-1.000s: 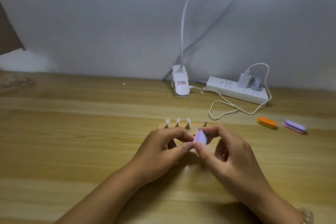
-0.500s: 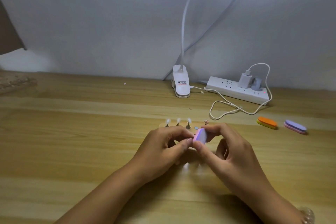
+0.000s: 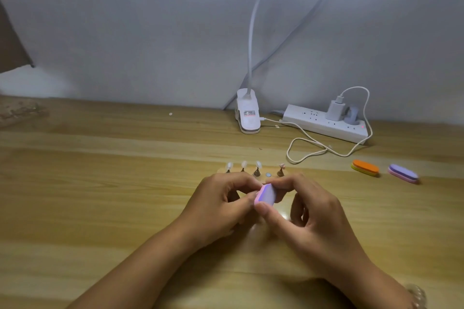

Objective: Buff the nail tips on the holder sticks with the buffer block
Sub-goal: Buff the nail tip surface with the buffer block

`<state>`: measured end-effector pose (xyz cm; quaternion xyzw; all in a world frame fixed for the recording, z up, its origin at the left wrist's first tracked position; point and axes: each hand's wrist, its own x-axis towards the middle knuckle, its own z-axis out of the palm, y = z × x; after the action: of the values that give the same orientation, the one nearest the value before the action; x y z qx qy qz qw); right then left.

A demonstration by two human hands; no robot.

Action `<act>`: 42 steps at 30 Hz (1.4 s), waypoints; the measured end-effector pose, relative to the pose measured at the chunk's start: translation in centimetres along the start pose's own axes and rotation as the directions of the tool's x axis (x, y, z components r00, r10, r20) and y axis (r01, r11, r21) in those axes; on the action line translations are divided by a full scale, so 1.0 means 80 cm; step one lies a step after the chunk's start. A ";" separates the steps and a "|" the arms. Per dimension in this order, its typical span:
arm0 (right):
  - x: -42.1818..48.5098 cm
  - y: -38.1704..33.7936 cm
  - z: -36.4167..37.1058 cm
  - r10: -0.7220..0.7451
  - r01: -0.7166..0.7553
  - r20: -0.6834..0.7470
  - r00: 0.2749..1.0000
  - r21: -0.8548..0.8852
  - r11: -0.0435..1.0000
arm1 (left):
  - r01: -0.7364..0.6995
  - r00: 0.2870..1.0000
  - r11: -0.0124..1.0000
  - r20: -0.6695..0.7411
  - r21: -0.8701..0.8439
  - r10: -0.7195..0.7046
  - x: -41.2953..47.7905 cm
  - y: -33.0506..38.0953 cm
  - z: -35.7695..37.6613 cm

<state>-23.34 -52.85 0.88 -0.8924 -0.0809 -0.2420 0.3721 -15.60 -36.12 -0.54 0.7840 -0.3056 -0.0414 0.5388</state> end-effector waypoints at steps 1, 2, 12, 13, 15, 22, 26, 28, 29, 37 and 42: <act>0.002 0.003 -0.002 0.051 -0.051 -0.007 0.999 0.043 0.998 | 0.000 1.000 1.000 -0.007 0.011 0.000 0.000 0.000 0.000; 0.005 0.008 -0.003 0.105 -0.104 -0.016 0.994 0.076 0.992 | -0.005 1.000 1.000 -0.011 0.022 0.005 -0.001 0.001 0.001; 0.004 0.009 -0.002 0.100 -0.102 -0.049 0.994 -0.045 0.994 | -0.025 1.000 0.998 -0.008 0.054 0.025 -0.004 0.006 0.002; 0.005 0.011 -0.002 0.090 -0.094 -0.067 0.994 -0.068 0.993 | -0.030 1.000 0.998 -0.009 0.062 0.030 -0.004 0.006 0.001; 0.001 0.005 0.000 0.028 -0.033 -0.040 0.999 -0.116 0.993 | -0.045 0.999 0.997 0.002 0.059 0.045 -0.004 0.005 0.000; 0.009 0.017 -0.004 0.193 -0.181 -0.095 0.977 0.123 0.976 | -0.053 0.999 0.997 -0.006 0.059 0.053 -0.003 0.000 0.001; 0.005 0.012 -0.004 0.163 -0.145 -0.087 0.983 0.187 0.972 | -0.044 0.999 0.998 -0.011 0.040 0.045 -0.001 0.000 0.002; 0.004 0.007 0.000 0.084 -0.083 -0.013 0.996 0.093 0.992 | -0.051 0.999 0.998 0.000 0.041 0.052 -0.001 0.002 0.002; 0.004 0.007 0.001 0.080 -0.080 0.002 0.997 0.053 0.995 | -0.054 0.999 0.998 0.005 0.038 0.054 -0.001 0.003 0.002; 0.002 0.005 0.001 0.021 -0.023 -0.038 0.999 -0.055 0.998 | -0.053 0.998 0.998 0.028 0.014 0.053 -0.001 0.001 0.001; 0.003 0.009 0.002 0.044 -0.053 -0.078 0.996 -0.113 0.992 | -0.030 0.999 1.000 0.014 0.006 0.030 -0.001 0.001 0.001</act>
<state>-22.84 -53.26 0.41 -0.9043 -0.0311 -0.2706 0.3286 -15.71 -36.20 -0.56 0.7807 -0.3214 -0.0378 0.5346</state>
